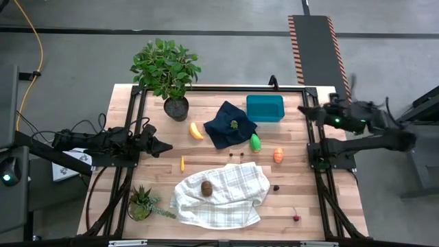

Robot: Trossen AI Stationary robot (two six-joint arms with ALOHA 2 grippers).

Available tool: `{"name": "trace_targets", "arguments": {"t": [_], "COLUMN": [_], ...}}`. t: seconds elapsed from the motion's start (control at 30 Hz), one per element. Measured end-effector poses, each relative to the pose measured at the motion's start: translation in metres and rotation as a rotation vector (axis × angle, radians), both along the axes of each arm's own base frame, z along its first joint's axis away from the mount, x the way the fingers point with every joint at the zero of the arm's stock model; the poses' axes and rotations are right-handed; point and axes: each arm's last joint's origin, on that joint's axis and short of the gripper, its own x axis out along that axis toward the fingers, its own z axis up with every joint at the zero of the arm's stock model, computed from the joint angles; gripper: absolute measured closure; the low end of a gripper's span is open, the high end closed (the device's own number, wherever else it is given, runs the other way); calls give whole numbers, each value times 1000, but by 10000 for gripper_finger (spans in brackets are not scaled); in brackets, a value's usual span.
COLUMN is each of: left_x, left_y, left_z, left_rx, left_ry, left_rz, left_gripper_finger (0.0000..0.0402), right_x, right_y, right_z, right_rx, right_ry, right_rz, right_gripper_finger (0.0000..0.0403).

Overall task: Pick and placing Produce into tupperware
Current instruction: Put the yellow durian into the blue bin

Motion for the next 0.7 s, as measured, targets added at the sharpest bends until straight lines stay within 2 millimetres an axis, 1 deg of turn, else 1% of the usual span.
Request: {"name": "trace_targets", "arguments": {"t": [0.1, 0.2, 0.27, 0.37, 0.5, 0.6, 0.7], "left_x": [0, 0, 0, 0, 0, 0, 0], "left_y": [0, 0, 0, 0, 0, 0, -1], "left_z": [0, 0, 0, 0, 0, 0, 0], "left_rx": [0, 0, 0, 0, 31, 51, 52], "left_ry": [0, 0, 0, 0, 1, 1, 2], "left_rz": [0, 0, 0, 0, -1, -4, -22], "left_gripper_finger": [362, 362, 362, 362, 362, 362, 362], "right_x": [18, 36, 49, 67, 89, 99, 104], "right_y": [2, 4, 4, 5, 6, 6, 6], "right_z": [11, 14, 12, 4, -12, -24, -43], "right_rx": [119, 197, 236, 295, 336, 357, 403], "right_ry": [187, 347, 447, 564, 714, 826, 900], "right_rz": [41, 50, 19, -21, -38, -71, -83], "right_gripper_finger": [342, 303, 279, 250, 222, 209, 202]}}
